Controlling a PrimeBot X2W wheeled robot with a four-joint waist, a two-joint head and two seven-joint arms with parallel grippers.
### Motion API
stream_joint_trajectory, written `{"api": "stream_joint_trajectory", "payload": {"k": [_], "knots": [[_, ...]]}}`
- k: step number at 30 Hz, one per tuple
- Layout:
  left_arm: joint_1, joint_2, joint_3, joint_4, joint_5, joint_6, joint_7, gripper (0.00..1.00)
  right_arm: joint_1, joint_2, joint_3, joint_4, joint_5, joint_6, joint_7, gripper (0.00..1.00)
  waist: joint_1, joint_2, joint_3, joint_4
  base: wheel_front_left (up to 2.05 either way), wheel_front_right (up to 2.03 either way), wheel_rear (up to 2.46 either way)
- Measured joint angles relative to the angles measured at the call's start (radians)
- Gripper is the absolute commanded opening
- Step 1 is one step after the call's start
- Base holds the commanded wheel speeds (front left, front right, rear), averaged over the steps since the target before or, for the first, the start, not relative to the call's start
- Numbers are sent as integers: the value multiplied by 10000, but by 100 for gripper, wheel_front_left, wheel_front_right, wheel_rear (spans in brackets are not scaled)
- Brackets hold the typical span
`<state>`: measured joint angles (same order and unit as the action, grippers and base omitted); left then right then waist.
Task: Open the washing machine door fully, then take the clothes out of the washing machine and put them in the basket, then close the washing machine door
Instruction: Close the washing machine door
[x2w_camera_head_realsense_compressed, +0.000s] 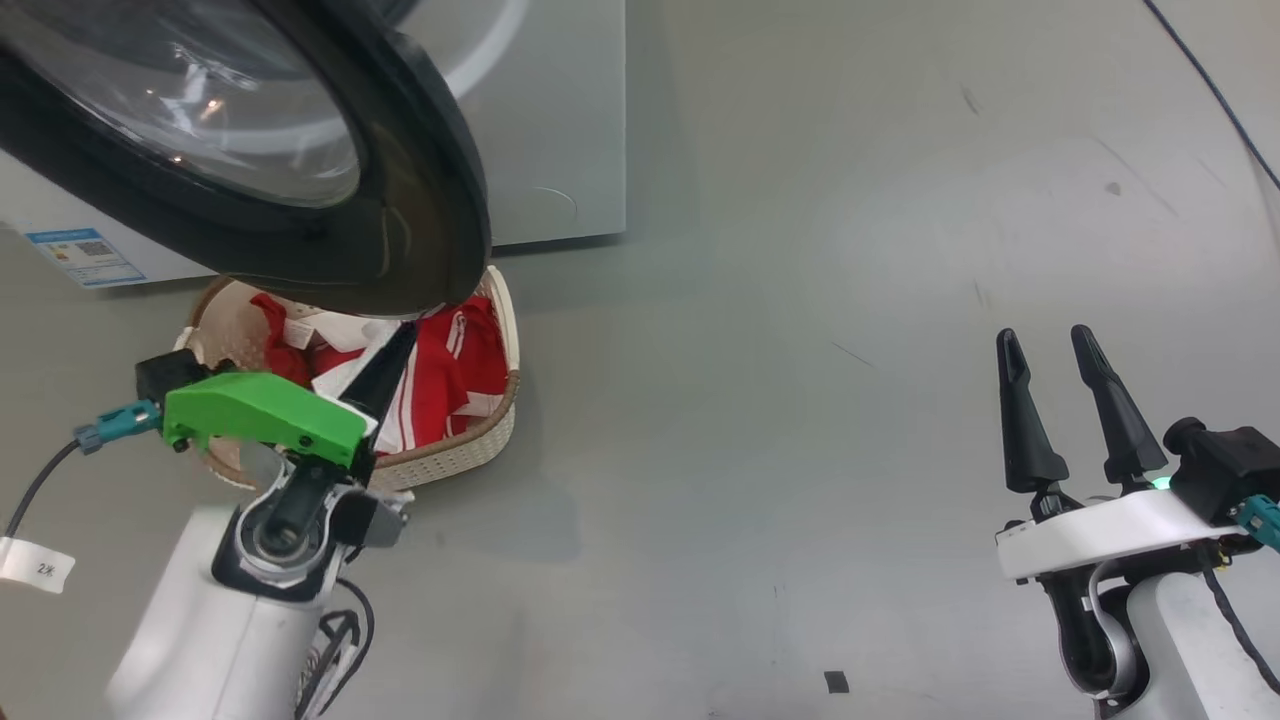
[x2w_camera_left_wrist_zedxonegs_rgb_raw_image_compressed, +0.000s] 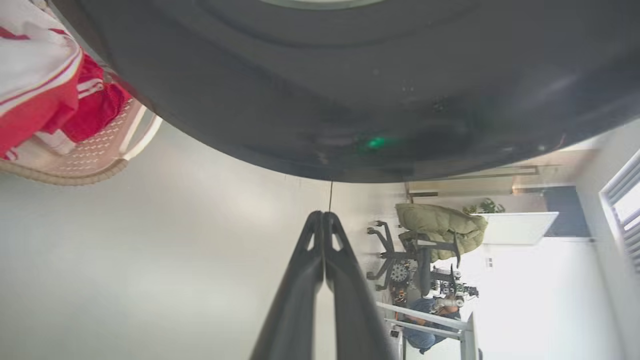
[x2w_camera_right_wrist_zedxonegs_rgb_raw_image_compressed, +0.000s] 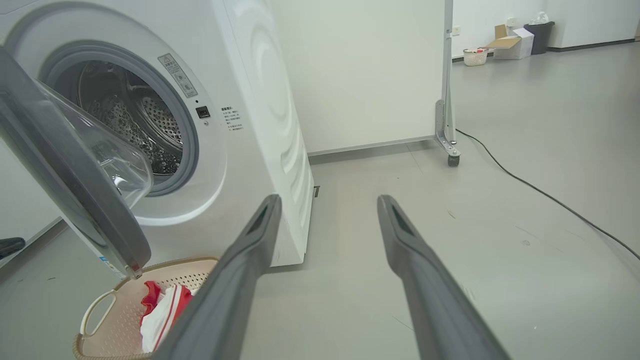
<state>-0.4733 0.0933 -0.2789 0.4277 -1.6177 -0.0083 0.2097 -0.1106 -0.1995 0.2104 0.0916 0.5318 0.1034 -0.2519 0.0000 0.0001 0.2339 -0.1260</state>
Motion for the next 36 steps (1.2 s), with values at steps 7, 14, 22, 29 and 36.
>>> {"api": "stream_joint_trajectory", "payload": {"k": [7, 14, 22, 29, 36], "knots": [[503, 656, -1235, -36, 2314, -686, -700, 0, 235, -84, -90, -33, -100, 10, 0, 100, 0, 0, -365, 882, 0, 0, 0], [575, 1055, -1791, -337, 4213, -779, -2063, 0, 450, -209, -211, -153, -213, 10, 0, 100, 0, 0, -702, 1781, 0, 0, 0], [922, 1358, -2075, -552, 5705, -811, -3563, 0, 607, -238, -303, -224, -232, 10, 0, 100, 0, 0, -1054, 2675, 0, 0, 0], [1355, 1707, -2069, -660, 6583, -738, -4548, 0, 726, -215, -209, -280, -238, 10, 0, 100, 0, 0, -1354, 3085, 0, 0, 0], [1846, 1699, -1755, -874, 6780, -489, -4589, 0, 783, -178, -173, -376, -238, 10, 0, 100, 0, 0, -1487, 3226, 0, 0, 0]]}}
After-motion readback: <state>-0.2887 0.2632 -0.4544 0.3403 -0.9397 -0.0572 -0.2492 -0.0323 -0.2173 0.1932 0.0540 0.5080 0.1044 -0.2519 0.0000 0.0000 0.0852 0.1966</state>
